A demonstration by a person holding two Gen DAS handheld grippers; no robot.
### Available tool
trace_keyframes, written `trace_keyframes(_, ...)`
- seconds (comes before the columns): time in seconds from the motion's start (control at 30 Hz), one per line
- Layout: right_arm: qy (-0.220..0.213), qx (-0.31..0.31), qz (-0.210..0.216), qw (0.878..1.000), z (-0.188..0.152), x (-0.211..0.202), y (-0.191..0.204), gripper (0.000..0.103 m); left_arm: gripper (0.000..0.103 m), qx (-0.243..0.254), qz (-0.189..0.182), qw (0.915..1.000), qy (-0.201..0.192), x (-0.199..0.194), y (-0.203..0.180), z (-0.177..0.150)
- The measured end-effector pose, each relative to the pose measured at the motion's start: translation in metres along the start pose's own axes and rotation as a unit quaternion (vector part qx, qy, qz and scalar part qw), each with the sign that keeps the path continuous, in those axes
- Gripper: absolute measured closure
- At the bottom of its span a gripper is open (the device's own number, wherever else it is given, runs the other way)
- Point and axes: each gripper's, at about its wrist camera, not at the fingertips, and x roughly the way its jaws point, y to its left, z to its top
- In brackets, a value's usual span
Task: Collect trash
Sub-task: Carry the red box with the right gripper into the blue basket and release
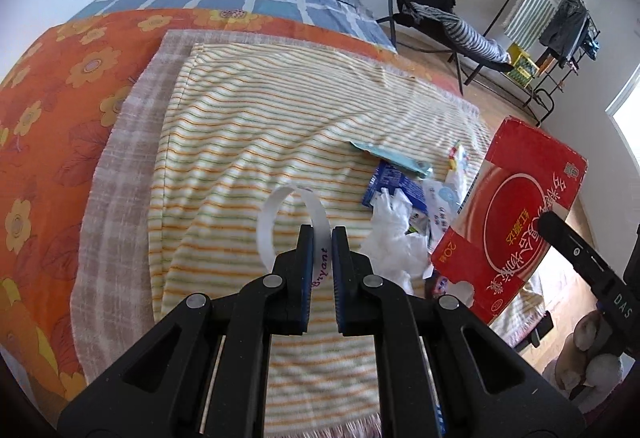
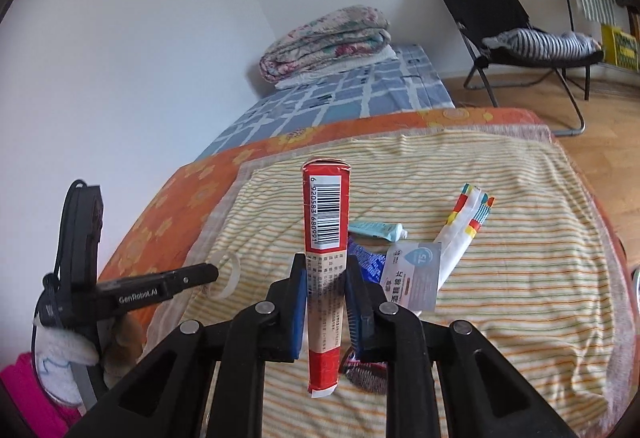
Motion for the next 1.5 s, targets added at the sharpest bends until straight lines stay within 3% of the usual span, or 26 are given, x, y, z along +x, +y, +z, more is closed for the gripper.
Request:
trace_keyframes(0.5, -0.003, -0.044, -0.012, 0.999, -0.036, -0.059, 0.029, 0.086, 0.096, 0.053, -0.034, 0.9979, -0.017, -0.057, -0.041, -0.043)
trace_keyframes(0.8, 0.004, -0.068, -0.015, 0.998, -0.06, -0.09, 0.042, 0.086, 0.096, 0.074, -0.064, 0.9952, -0.007, -0.075, -0.064, -0.077)
trace_keyframes(1.5, 0.064, -0.055, -0.023, 0.996, -0.146, -0.135, 0.027, 0.086, 0.096, 0.128, -0.095, 0.9845, 0.073, -0.062, -0.103, -0.171)
